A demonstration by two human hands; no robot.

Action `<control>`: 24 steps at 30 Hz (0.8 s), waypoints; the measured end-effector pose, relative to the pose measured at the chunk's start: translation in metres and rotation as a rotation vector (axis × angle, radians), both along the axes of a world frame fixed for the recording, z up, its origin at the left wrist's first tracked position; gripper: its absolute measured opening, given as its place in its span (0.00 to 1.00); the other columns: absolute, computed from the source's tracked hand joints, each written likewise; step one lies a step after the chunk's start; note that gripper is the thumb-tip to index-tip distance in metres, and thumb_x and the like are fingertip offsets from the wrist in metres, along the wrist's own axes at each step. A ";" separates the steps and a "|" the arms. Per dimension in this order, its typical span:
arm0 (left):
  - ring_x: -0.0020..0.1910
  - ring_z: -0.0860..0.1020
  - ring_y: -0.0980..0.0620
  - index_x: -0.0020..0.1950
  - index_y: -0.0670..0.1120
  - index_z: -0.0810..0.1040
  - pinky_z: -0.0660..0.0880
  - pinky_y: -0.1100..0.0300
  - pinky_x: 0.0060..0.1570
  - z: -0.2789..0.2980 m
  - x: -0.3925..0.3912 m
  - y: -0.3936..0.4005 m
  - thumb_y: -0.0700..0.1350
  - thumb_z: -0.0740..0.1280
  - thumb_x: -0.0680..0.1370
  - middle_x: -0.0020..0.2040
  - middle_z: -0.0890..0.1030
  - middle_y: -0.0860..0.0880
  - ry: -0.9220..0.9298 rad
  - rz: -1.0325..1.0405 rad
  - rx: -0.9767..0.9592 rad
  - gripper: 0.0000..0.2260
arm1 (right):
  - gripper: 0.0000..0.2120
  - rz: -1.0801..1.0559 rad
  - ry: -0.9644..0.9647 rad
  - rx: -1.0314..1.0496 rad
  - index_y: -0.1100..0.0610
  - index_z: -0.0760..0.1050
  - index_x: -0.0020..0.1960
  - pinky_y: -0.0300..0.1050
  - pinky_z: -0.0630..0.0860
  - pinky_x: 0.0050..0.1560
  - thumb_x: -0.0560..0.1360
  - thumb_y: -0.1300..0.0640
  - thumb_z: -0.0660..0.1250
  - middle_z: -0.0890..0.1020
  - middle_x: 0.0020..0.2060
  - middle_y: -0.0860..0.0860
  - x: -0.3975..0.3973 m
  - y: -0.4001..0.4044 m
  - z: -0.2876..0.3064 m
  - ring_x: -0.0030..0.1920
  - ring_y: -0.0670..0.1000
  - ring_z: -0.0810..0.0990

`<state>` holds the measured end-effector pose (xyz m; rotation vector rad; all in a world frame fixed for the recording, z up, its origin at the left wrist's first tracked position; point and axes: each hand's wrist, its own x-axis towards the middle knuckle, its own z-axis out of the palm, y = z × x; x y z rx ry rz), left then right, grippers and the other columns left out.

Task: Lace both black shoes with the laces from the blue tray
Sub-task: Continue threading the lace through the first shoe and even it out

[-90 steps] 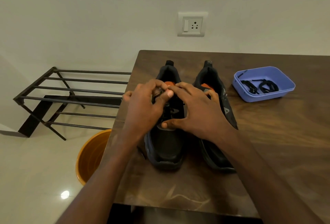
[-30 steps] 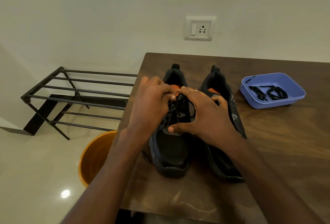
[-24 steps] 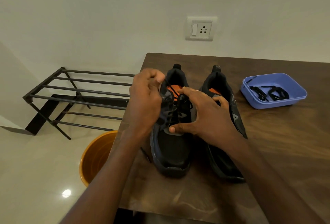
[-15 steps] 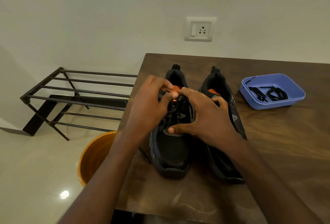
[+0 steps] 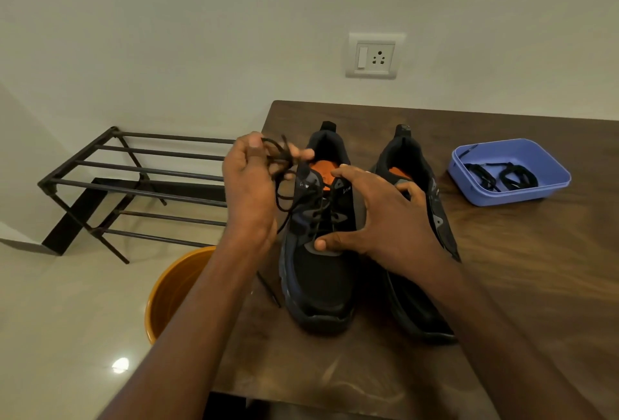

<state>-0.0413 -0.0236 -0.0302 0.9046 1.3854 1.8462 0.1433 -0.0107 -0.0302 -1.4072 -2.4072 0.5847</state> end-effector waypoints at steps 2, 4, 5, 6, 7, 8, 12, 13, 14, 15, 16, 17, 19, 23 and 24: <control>0.33 0.81 0.48 0.53 0.43 0.72 0.78 0.59 0.35 0.001 -0.004 -0.001 0.45 0.52 0.89 0.34 0.77 0.49 -0.029 -0.075 -0.025 0.12 | 0.50 -0.008 0.008 0.002 0.38 0.59 0.79 0.56 0.45 0.78 0.63 0.26 0.73 0.63 0.79 0.38 0.000 0.000 0.000 0.78 0.43 0.60; 0.29 0.76 0.49 0.52 0.42 0.74 0.76 0.58 0.34 -0.004 -0.009 -0.001 0.42 0.57 0.87 0.31 0.74 0.50 0.132 -0.175 -0.093 0.09 | 0.50 -0.010 0.012 0.009 0.38 0.59 0.79 0.56 0.45 0.78 0.63 0.26 0.73 0.63 0.79 0.38 0.000 -0.001 0.000 0.78 0.42 0.60; 0.28 0.75 0.49 0.50 0.42 0.77 0.77 0.57 0.34 -0.006 -0.011 -0.003 0.43 0.60 0.86 0.31 0.75 0.49 0.250 -0.216 -0.122 0.09 | 0.50 -0.009 0.013 0.014 0.38 0.59 0.79 0.56 0.45 0.78 0.63 0.26 0.73 0.63 0.79 0.38 0.000 -0.001 -0.001 0.78 0.42 0.60; 0.28 0.76 0.50 0.47 0.42 0.79 0.77 0.58 0.34 -0.008 -0.012 -0.005 0.44 0.63 0.86 0.30 0.77 0.47 0.381 -0.236 -0.137 0.11 | 0.50 -0.009 0.015 0.019 0.38 0.59 0.79 0.56 0.45 0.78 0.63 0.26 0.73 0.63 0.79 0.38 -0.001 -0.001 -0.002 0.78 0.42 0.60; 0.27 0.77 0.51 0.43 0.42 0.80 0.77 0.60 0.33 -0.010 -0.012 -0.007 0.47 0.65 0.85 0.29 0.78 0.46 0.514 -0.231 -0.139 0.14 | 0.50 -0.008 0.018 0.023 0.38 0.59 0.79 0.57 0.45 0.78 0.63 0.26 0.73 0.63 0.79 0.38 -0.001 0.000 -0.002 0.78 0.42 0.60; 0.26 0.77 0.52 0.38 0.43 0.81 0.76 0.60 0.31 -0.012 -0.012 -0.008 0.49 0.66 0.84 0.28 0.78 0.46 0.640 -0.208 -0.136 0.17 | 0.50 -0.008 0.018 0.023 0.38 0.59 0.79 0.57 0.45 0.78 0.63 0.26 0.73 0.63 0.79 0.38 -0.002 0.000 -0.002 0.78 0.43 0.60; 0.28 0.75 0.57 0.38 0.52 0.79 0.74 0.61 0.32 -0.018 -0.015 -0.010 0.53 0.68 0.82 0.29 0.77 0.55 1.075 -0.037 -0.160 0.13 | 0.48 0.001 0.012 0.007 0.37 0.58 0.79 0.57 0.43 0.78 0.64 0.26 0.73 0.62 0.79 0.37 -0.001 0.001 -0.002 0.78 0.42 0.60; 0.32 0.77 0.59 0.45 0.54 0.80 0.78 0.59 0.39 -0.018 -0.016 -0.010 0.52 0.69 0.81 0.34 0.79 0.57 1.104 0.000 -0.150 0.06 | 0.47 0.006 0.010 0.003 0.37 0.58 0.78 0.57 0.43 0.78 0.65 0.27 0.73 0.62 0.79 0.37 -0.002 0.001 -0.002 0.78 0.42 0.59; 0.39 0.80 0.60 0.53 0.55 0.79 0.81 0.53 0.48 -0.018 -0.016 -0.009 0.50 0.69 0.80 0.42 0.81 0.57 1.096 0.009 -0.140 0.02 | 0.44 0.007 0.008 0.003 0.36 0.59 0.78 0.59 0.43 0.78 0.67 0.29 0.73 0.61 0.79 0.37 -0.002 0.001 -0.002 0.78 0.42 0.59; 0.46 0.81 0.59 0.59 0.55 0.77 0.81 0.46 0.54 -0.019 -0.016 -0.008 0.48 0.70 0.79 0.49 0.82 0.57 1.069 0.000 -0.132 0.09 | 0.40 0.000 0.021 0.008 0.36 0.60 0.77 0.60 0.42 0.79 0.70 0.31 0.73 0.62 0.79 0.37 -0.004 0.002 -0.003 0.78 0.42 0.60; 0.53 0.81 0.58 0.64 0.54 0.76 0.79 0.43 0.59 -0.022 -0.018 -0.005 0.46 0.70 0.79 0.57 0.81 0.56 1.040 -0.045 -0.117 0.13 | 0.36 -0.016 0.057 0.020 0.36 0.62 0.76 0.61 0.42 0.79 0.73 0.34 0.72 0.64 0.78 0.37 -0.006 0.001 -0.004 0.78 0.42 0.61; 0.59 0.79 0.57 0.67 0.54 0.75 0.77 0.43 0.62 -0.022 -0.020 -0.004 0.45 0.69 0.80 0.62 0.79 0.55 1.029 -0.105 -0.107 0.16 | 0.30 -0.040 0.104 0.040 0.36 0.64 0.75 0.61 0.43 0.78 0.76 0.38 0.71 0.66 0.76 0.37 -0.008 0.001 -0.005 0.77 0.42 0.63; 0.67 0.74 0.61 0.70 0.57 0.73 0.74 0.51 0.67 -0.021 -0.024 -0.004 0.46 0.69 0.81 0.70 0.75 0.58 1.025 -0.316 -0.095 0.18 | 0.23 -0.075 0.144 0.105 0.37 0.68 0.73 0.62 0.47 0.77 0.80 0.45 0.68 0.70 0.74 0.38 -0.014 0.000 -0.007 0.75 0.43 0.67; 0.61 0.71 0.71 0.69 0.66 0.67 0.68 0.71 0.58 -0.029 -0.031 -0.005 0.55 0.75 0.76 0.67 0.70 0.67 1.021 -0.518 -0.200 0.25 | 0.20 -0.102 0.042 0.200 0.42 0.72 0.72 0.64 0.57 0.76 0.81 0.51 0.66 0.74 0.72 0.44 -0.025 0.003 -0.011 0.70 0.49 0.74; 0.60 0.73 0.68 0.69 0.64 0.68 0.69 0.71 0.56 -0.031 -0.032 -0.004 0.57 0.76 0.74 0.67 0.71 0.65 1.001 -0.484 -0.213 0.27 | 0.19 -0.107 0.059 0.220 0.43 0.74 0.70 0.64 0.61 0.74 0.80 0.52 0.68 0.77 0.69 0.44 -0.026 0.004 -0.012 0.67 0.49 0.76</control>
